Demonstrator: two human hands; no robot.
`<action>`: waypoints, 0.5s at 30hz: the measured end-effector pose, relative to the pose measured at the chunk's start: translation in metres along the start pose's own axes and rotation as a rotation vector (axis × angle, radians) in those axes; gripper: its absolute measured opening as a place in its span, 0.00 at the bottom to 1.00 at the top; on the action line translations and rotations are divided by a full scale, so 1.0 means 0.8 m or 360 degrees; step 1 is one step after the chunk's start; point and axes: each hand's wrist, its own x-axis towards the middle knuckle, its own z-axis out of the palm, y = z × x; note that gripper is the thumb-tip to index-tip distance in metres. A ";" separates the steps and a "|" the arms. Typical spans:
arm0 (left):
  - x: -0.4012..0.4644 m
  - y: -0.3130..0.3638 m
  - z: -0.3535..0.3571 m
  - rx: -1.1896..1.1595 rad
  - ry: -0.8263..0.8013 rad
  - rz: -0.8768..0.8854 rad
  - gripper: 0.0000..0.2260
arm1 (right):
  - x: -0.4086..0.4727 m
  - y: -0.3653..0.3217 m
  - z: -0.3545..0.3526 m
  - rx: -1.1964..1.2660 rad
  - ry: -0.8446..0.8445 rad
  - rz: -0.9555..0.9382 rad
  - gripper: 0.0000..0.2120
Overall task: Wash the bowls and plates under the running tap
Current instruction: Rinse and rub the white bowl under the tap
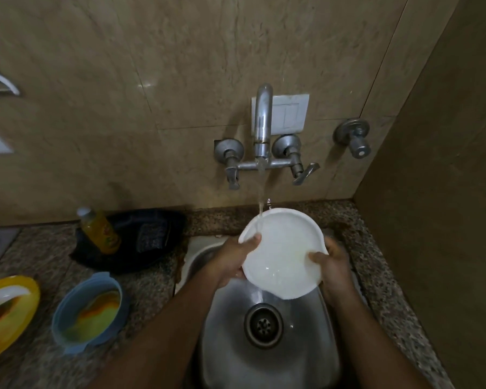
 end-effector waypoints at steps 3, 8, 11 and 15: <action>-0.007 -0.010 -0.003 0.0267 0.0318 0.0156 0.16 | 0.003 -0.007 0.003 -0.0232 -0.0120 -0.0113 0.21; -0.050 -0.014 -0.028 0.1134 0.0766 0.0777 0.12 | 0.023 -0.030 0.021 -0.0487 -0.0462 -0.0088 0.11; -0.074 -0.014 -0.042 0.1515 0.0855 0.0791 0.13 | 0.036 -0.066 0.041 -0.0439 -0.0193 -0.0250 0.13; -0.098 -0.030 -0.058 0.1882 0.0868 0.0726 0.20 | 0.043 -0.115 0.061 -0.0777 0.0064 -0.0451 0.17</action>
